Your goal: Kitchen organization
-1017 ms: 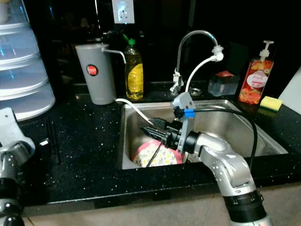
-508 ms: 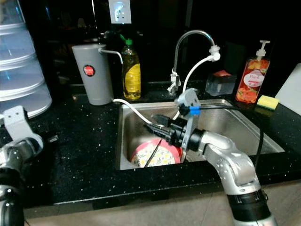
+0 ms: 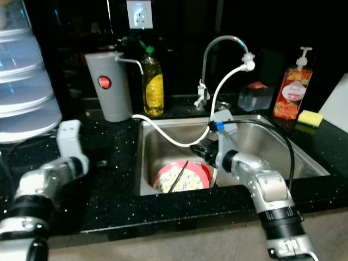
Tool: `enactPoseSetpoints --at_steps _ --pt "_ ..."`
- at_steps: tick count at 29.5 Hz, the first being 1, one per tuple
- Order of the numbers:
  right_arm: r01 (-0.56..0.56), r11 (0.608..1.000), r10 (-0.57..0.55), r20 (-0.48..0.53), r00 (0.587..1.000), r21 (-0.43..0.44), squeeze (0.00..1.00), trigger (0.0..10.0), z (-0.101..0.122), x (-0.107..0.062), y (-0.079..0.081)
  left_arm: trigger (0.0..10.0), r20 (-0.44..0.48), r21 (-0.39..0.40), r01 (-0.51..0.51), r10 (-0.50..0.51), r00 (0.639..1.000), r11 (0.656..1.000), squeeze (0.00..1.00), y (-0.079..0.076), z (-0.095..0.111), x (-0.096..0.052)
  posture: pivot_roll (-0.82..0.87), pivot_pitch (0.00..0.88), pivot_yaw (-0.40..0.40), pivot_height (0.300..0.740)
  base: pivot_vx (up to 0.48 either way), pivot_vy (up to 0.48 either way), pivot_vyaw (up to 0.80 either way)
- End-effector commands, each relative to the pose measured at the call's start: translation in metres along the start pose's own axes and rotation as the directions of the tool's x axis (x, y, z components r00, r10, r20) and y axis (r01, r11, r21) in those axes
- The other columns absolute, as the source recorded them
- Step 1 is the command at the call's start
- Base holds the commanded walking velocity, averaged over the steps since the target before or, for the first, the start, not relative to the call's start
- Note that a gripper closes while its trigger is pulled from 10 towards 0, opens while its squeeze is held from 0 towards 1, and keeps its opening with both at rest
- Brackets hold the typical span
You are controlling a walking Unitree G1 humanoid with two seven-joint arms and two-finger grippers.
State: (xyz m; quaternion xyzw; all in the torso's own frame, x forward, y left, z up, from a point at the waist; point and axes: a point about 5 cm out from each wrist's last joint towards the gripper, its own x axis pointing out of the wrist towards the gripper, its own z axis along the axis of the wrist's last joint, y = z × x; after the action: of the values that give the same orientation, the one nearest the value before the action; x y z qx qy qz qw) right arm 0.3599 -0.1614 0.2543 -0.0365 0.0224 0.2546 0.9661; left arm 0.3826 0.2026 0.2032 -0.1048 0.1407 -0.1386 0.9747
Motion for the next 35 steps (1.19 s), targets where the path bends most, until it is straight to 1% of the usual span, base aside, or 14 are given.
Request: enactPoseSetpoints --at_steps 1,4,10,15,23,24,27,28,30,31,32,33,34,35 --pt "0.077 0.997 -0.077 0.011 0.997 0.013 0.00 10.0 0.005 -0.002 -0.012 10.0 -0.092 -0.019 0.076 -0.078 0.993 0.997 0.00 -0.017 -0.024 0.007 -0.05 0.042 -0.015 0.740 0.000 0.000 0.00" --pt "0.128 0.991 -0.128 0.016 0.992 0.025 0.00 10.0 0.007 -0.001 -0.019 10.0 -0.085 -0.024 0.130 -0.132 0.988 0.991 0.00 -0.031 -0.024 0.012 -0.06 0.039 -0.015 0.740 0.000 0.000 0.00" --pt "0.191 0.981 -0.192 0.024 0.981 0.036 0.00 10.0 0.011 -0.002 -0.030 10.0 -0.067 -0.028 0.175 -0.177 0.982 0.984 0.00 -0.050 -0.021 0.020 -0.06 0.036 -0.014 0.740 0.000 0.000 0.00" --pt "0.185 0.981 -0.188 0.076 0.979 0.054 0.00 10.0 0.020 -0.003 -0.030 10.0 0.013 -0.041 0.257 -0.257 0.966 0.966 0.00 -0.070 -0.005 0.026 -0.07 0.029 -0.012 0.740 0.000 0.000 0.00" --pt "0.147 0.987 -0.156 0.157 0.975 0.065 0.00 10.0 0.032 -0.004 -0.024 10.0 0.101 -0.037 0.349 -0.344 0.934 0.936 0.00 -0.079 0.015 0.019 -0.06 0.033 -0.013 0.740 0.000 0.000 0.00" --pt "0.147 0.986 -0.161 0.208 0.965 0.082 0.00 10.0 0.039 -0.006 -0.025 10.0 0.125 -0.022 0.363 -0.357 0.926 0.932 0.00 -0.080 0.022 0.015 -0.06 0.034 -0.014 0.740 0.000 0.000 0.00" --pt "0.151 0.984 -0.170 0.250 0.953 0.091 0.00 10.0 0.044 -0.008 -0.025 10.0 0.131 -0.010 0.363 -0.359 0.924 0.932 0.00 -0.081 0.025 0.013 -0.06 0.035 -0.014 0.740 0.000 0.000 0.00" --pt "0.159 0.982 -0.181 0.275 0.944 0.100 0.00 10.0 0.047 -0.010 -0.026 10.0 0.122 0.004 0.358 -0.356 0.927 0.934 0.00 -0.081 0.026 0.011 -0.06 0.035 -0.014 0.740 0.000 0.000 0.00" --pt "0.193 0.975 -0.218 0.321 0.922 0.107 0.00 10.0 0.052 -0.012 -0.028 10.0 0.091 0.099 0.309 -0.318 0.944 0.946 0.00 -0.080 0.024 0.009 -0.06 0.040 -0.014 0.740 0.000 0.000 0.00" --pt "0.227 0.968 -0.249 0.339 0.907 0.103 0.00 10.0 0.054 -0.014 -0.029 10.0 0.087 0.203 0.253 -0.274 0.958 0.946 0.00 -0.078 0.023 0.007 -0.06 0.045 -0.013 0.740 0.000 0.000 0.00" --pt "0.238 0.965 -0.261 0.347 0.901 0.108 0.00 10.0 0.055 -0.015 -0.029 10.0 0.094 0.247 0.228 -0.258 0.962 0.942 0.00 -0.078 0.024 0.006 -0.06 0.046 -0.011 0.740 0.000 0.000 0.00" --pt "0.238 0.965 -0.261 0.347 0.901 0.108 0.00 10.0 0.055 -0.015 -0.029 10.0 0.094 0.247 0.228 -0.258 0.962 0.942 0.00 -0.078 0.024 0.006 -0.06 0.046 -0.011 0.740 0.000 0.000 0.00" --pt "0.265 0.957 -0.291 0.357 0.887 0.121 0.00 10.0 0.054 -0.016 -0.028 10.0 0.145 0.315 0.196 -0.252 0.957 0.929 0.00 -0.079 0.031 0.000 -0.06 0.050 -0.009 0.740 0.000 0.000 0.00" --pt "0.265 0.957 -0.291 0.357 0.887 0.121 0.00 10.0 0.054 -0.016 -0.028 10.0 0.145 0.315 0.196 -0.252 0.957 0.929 0.00 -0.079 0.031 0.000 -0.06 0.050 -0.009 0.740 0.000 0.000 0.00"
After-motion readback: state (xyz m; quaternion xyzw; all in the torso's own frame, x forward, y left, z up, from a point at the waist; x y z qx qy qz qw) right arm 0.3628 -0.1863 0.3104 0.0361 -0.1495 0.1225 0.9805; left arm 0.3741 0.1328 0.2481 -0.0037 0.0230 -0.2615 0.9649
